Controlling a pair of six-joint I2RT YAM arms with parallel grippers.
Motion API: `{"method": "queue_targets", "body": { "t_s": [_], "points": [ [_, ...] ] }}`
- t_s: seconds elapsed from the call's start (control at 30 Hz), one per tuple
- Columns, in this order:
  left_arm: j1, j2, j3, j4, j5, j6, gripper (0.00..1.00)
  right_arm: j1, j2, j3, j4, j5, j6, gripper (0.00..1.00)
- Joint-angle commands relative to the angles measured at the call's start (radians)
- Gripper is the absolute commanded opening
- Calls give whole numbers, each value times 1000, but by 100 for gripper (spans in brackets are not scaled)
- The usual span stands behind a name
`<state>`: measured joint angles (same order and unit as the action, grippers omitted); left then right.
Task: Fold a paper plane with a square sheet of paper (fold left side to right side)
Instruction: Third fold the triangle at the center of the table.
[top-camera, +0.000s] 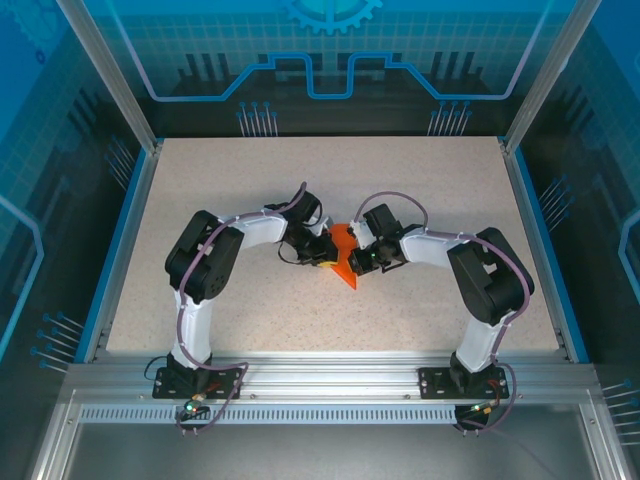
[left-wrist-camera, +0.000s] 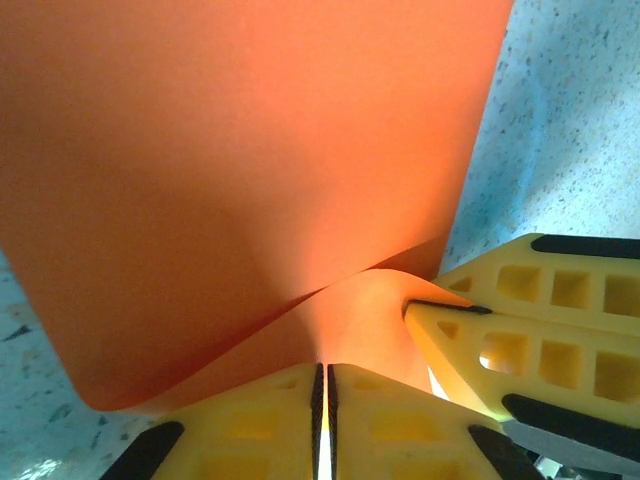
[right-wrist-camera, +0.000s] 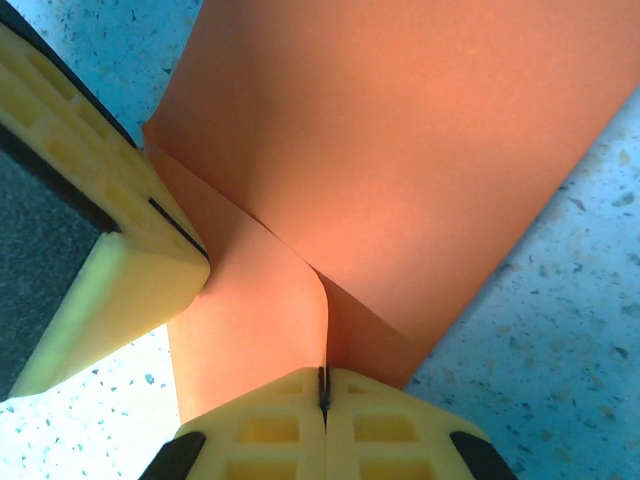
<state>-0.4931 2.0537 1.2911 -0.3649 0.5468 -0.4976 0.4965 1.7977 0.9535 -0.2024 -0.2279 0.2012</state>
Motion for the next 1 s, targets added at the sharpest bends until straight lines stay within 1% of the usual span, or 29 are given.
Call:
{"method": "queue_targets", "body": {
  "t_s": [0.0,0.17,0.27,0.37,0.4,0.53,0.57,0.63,0.7,0.73,0.83,0.97],
  "points": [
    [-3,17,-28,-12,-31,10,12,-1,47,-6,-66,48,-13,0],
    [-3,14,-48,-20,-54,14,8,-5,44,-3,-69,45,-10,0],
    [-3,13,-57,-24,-71,15,5,-11,34,1,-61,27,-2,0],
    [-3,13,-62,-32,-92,20,1,-21,15,15,-50,0,13,6],
    [-3,13,-64,-34,-94,21,0,-25,5,24,-49,-8,20,11],
    [-3,13,-73,-30,-105,19,0,-45,-50,57,-68,-33,43,23],
    [-3,14,-74,-30,-106,17,0,-48,-65,63,-82,-32,47,25],
    [-3,15,-75,-28,-107,17,0,-50,-94,76,-123,-33,54,27],
    [-4,13,-74,-29,-109,17,0,-49,-124,76,-157,-46,69,27],
    [-4,13,-73,-30,-109,19,0,-49,-138,71,-170,-63,85,25],
    [-4,11,-71,-35,-112,22,0,-39,-166,51,-190,-142,153,13],
    [-3,11,-65,-42,-113,25,0,2,-114,53,-195,-249,266,5]
  ]
}}
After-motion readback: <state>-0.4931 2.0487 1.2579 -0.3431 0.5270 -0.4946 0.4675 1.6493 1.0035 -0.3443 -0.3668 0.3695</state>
